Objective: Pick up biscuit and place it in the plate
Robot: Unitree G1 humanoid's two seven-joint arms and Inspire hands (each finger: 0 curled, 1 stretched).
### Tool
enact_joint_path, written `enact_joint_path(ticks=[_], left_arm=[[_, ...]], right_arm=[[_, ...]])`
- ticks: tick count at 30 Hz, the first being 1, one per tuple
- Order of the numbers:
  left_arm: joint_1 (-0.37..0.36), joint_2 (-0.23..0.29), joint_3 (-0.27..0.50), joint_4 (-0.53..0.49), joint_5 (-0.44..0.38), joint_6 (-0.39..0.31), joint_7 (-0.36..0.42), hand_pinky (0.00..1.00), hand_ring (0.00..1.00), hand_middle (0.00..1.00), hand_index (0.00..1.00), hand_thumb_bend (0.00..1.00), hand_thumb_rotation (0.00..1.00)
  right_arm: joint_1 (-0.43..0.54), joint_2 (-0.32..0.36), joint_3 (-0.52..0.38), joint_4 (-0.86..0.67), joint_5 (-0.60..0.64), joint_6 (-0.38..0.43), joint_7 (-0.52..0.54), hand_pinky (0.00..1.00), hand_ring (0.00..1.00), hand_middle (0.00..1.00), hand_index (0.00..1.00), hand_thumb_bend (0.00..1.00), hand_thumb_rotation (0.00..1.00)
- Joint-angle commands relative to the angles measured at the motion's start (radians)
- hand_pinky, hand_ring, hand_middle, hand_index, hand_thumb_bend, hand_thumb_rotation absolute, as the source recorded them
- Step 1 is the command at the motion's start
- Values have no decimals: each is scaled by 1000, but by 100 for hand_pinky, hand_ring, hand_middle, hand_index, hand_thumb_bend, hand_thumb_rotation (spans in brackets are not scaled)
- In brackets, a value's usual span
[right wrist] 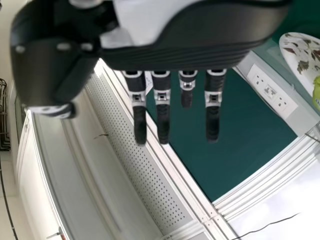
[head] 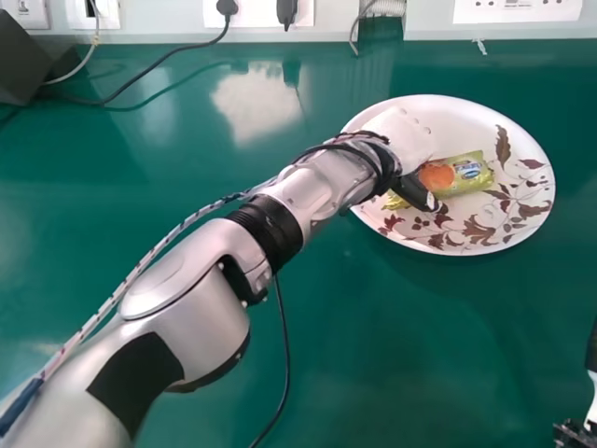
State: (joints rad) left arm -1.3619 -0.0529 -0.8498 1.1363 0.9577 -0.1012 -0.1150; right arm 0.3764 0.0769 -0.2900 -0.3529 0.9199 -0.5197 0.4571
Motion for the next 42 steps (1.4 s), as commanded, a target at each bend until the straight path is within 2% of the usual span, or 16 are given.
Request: enact_joint_path(ticks=[1,8,16,21,28,33,42], left_arm=[[40,22,-1,-10,-3,-7,-18,98,97,98,93,100,71],[56,50,17,-53,-13,-12,-33,100,97,96,93,100,80],[87,94,29,-128,-19,-18,-20,100,100,98,94,100,80],[106,108,44,-155,-24,-11,6,100,100,97,95,100,78],[136,143,86,-223,-55,-31,2,100,100,98,95,100,79],[172,172,122,-299,-64,-26,-11,100,100,99,99,100,77],[229,205,161,-388,-84,-32,11,100,100,100,100,100,75]], right_arm=[[-8,24,-7,11,17,5,19,58,72,73,73,80,21],[-16,42,-5,11,1,5,-13,61,75,76,77,79,19],[-21,38,-3,16,-4,9,-21,62,76,76,77,82,15],[-30,29,-8,22,12,24,-17,64,78,77,77,84,16],[-38,23,-21,45,16,29,-8,68,86,84,79,84,21],[-38,25,-26,57,16,28,3,73,90,90,81,85,28],[-39,17,-28,64,19,44,19,74,93,93,80,89,28]])
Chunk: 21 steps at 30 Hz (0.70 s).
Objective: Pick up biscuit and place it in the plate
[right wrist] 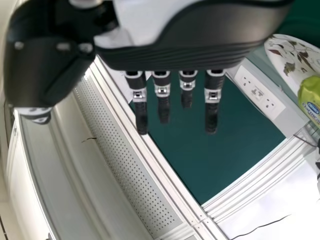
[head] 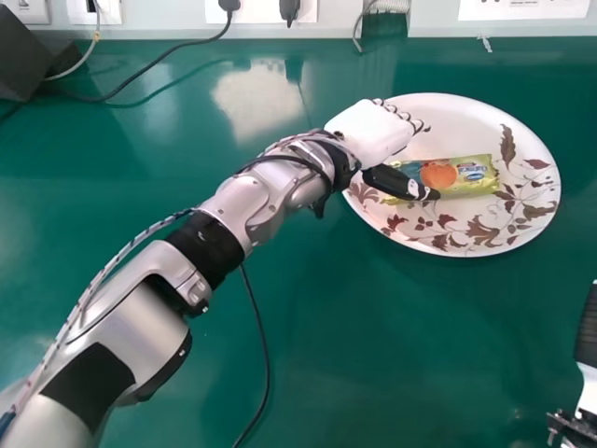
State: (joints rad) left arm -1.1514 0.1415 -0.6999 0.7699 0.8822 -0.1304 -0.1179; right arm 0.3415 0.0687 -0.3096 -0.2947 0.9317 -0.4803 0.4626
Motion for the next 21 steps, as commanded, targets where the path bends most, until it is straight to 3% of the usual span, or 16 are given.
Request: enact_joint_path(ticks=[1,9,21], left_arm=[[23,12,16,-28,-10,-4,13,100,100,100,100,100,74],[69,28,69,-102,-62,-24,-21,100,100,100,100,100,82],[141,101,146,-213,-141,-80,-57,100,100,100,100,100,94]], right_arm=[[-5,25,-8,7,6,5,17,75,94,94,81,89,29],[-6,33,0,20,-66,-11,29,79,96,96,82,86,29],[-12,42,41,18,-165,-38,-15,78,97,97,83,84,32]])
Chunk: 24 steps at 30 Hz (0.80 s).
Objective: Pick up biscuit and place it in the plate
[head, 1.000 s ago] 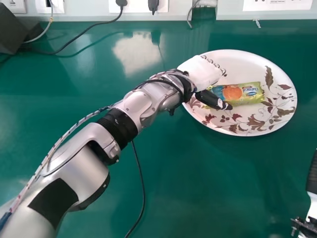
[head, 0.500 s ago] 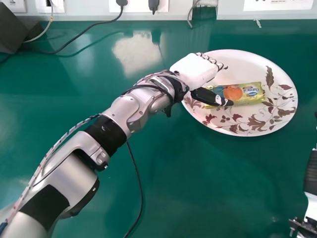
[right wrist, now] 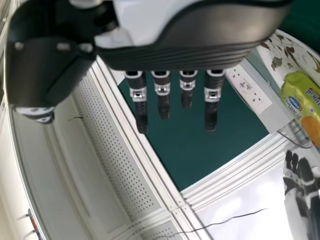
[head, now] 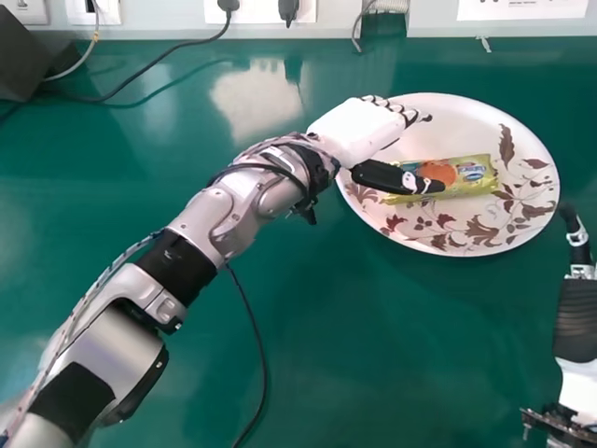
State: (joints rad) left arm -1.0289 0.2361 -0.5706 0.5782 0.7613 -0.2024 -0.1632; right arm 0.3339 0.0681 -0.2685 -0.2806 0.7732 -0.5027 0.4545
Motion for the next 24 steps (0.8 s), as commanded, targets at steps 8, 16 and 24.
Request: enact_joint_path(ticks=[8,16,24], left_arm=[[35,19,42,-20,-49,-17,-6,100,100,100,100,100,93],[54,40,70,-27,-55,-23,-4,100,100,100,100,100,93],[101,67,139,-82,-119,-32,-4,100,100,100,100,100,94]], right_arm=[[-20,27,23,11,6,-3,12,77,97,96,82,86,29],[-40,32,58,16,4,17,-1,77,97,96,82,85,28],[-49,37,81,24,8,25,-3,74,96,97,82,85,26]])
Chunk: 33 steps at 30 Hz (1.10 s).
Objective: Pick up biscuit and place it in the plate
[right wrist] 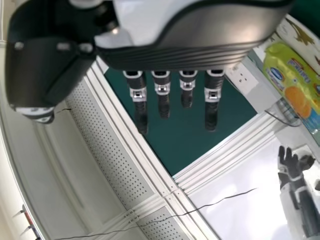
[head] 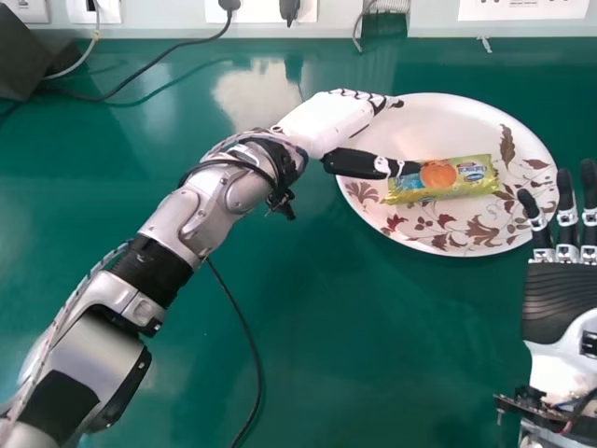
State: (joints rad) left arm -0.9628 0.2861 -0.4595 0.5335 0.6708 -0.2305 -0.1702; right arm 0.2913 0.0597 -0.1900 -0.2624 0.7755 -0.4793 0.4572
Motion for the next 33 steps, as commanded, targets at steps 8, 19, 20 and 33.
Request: enact_joint_path(ticks=[8,19,20,33], left_arm=[[103,53,94,-130,-84,-7,-10,100,100,100,100,100,94],[216,100,203,-247,-191,9,-27,100,100,100,100,100,93],[227,106,216,-254,-210,3,-32,100,100,100,100,100,94],[420,166,370,-443,-366,68,-78,100,100,100,100,100,91]], right_arm=[[-3,47,21,2,-7,1,-19,75,95,97,82,84,24],[7,44,42,-5,-20,-1,-41,80,95,97,80,83,21],[8,44,43,-6,-21,0,-45,82,96,97,80,83,19],[-4,23,39,6,1,9,-21,80,98,100,82,81,15]])
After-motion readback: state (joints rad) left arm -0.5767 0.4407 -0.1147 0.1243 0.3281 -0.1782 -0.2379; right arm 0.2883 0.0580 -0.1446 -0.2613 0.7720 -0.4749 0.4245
